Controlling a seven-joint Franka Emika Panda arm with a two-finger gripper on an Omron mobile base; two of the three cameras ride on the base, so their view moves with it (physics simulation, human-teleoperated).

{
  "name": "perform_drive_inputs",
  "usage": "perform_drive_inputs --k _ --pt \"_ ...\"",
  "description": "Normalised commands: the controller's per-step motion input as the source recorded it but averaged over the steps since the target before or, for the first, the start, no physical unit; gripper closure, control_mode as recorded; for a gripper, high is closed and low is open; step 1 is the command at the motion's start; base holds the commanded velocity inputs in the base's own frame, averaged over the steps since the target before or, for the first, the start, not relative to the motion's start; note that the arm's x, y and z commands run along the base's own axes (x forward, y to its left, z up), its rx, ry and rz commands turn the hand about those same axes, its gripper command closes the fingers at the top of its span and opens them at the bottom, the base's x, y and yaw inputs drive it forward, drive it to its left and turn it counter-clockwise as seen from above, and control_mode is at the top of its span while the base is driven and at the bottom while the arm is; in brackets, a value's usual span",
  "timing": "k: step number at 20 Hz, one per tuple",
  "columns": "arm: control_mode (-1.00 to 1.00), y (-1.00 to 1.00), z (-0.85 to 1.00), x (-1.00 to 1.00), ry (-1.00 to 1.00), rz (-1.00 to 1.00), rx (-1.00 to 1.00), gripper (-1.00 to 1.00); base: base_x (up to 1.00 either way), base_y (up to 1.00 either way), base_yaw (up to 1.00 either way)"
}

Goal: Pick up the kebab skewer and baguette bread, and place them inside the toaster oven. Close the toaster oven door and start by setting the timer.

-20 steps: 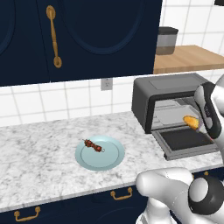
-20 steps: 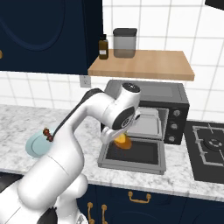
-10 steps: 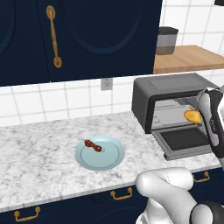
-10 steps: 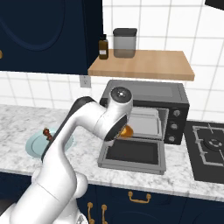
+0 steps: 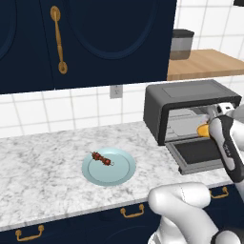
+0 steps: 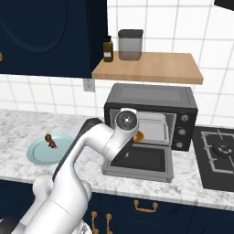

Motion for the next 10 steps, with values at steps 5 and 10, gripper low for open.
perform_drive_inputs --k 5,10 --pt "-1.0 -0.15 0.34 0.74 0.04 0.03 0.0 1.0 0.0 0.0 0.0" --pt "-1.0 -0.08 -0.02 0.52 0.03 0.02 0.0 1.0 0.0 0.0 0.0"
